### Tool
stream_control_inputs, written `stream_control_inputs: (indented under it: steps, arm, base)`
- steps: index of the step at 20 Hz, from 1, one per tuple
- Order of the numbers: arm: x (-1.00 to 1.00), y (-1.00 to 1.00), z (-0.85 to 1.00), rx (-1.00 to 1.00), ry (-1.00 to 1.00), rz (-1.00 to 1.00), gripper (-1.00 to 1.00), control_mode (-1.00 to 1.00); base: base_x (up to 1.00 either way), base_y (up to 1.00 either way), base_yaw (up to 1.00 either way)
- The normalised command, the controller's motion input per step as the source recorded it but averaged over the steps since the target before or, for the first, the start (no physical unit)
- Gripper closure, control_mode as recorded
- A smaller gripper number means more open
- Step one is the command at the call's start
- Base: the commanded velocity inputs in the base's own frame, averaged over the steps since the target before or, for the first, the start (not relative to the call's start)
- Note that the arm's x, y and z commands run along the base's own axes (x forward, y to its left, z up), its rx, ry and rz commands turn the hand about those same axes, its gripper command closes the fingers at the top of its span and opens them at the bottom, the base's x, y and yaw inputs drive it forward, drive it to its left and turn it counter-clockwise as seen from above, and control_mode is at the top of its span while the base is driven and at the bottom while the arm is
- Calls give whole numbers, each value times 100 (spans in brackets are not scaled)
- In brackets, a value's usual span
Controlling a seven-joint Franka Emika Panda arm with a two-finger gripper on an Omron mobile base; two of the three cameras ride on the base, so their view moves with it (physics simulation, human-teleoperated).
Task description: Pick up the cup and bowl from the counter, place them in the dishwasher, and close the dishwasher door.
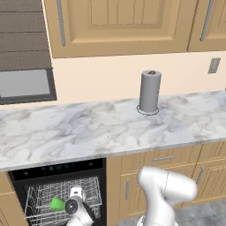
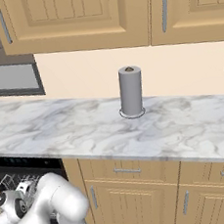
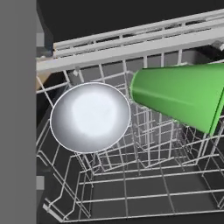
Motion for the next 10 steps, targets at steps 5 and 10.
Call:
stream_control_inputs:
  steps: [5,10]
  arm:
    - [-41,31,0,0,0,0,-100,-100]
    - [-44,36,1,0,-1,0,-100,-100]
  base:
    - [0,0,0]
    - [0,0,0]
